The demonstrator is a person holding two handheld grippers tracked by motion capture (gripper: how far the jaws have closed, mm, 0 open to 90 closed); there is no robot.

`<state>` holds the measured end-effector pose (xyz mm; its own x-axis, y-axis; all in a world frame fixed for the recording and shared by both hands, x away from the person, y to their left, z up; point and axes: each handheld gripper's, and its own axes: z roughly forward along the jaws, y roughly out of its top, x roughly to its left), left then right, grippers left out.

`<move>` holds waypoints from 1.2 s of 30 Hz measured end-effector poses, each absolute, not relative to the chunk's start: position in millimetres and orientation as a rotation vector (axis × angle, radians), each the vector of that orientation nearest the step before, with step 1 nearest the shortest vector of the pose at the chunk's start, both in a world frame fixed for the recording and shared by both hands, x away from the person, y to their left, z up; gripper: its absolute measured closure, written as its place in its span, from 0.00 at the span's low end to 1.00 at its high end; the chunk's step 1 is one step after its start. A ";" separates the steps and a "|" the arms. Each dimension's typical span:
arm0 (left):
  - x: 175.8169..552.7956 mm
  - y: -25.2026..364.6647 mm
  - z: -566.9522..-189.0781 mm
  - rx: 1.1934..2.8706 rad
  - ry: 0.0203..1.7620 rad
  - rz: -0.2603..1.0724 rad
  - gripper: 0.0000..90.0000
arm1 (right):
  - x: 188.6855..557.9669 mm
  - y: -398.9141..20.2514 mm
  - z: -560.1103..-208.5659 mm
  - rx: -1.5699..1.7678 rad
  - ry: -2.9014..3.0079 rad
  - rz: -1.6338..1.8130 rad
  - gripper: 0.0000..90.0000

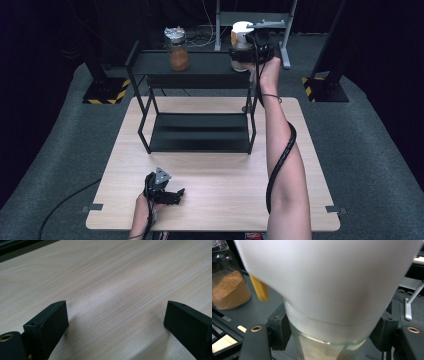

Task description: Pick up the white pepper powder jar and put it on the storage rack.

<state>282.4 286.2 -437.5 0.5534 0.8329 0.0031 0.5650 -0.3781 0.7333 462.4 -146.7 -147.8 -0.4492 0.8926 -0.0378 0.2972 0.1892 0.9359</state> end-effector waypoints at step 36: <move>281.8 285.7 -437.6 2.091 1.118 0.498 0.05 | 349.4 -187.9 -180.6 0.920 2.172 0.969 0.00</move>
<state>281.8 285.7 -437.6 0.5528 0.8333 0.0069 0.5630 -0.3796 0.7341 349.4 -187.9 -180.6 -0.5916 0.7745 -0.2239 0.3504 0.4972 0.7937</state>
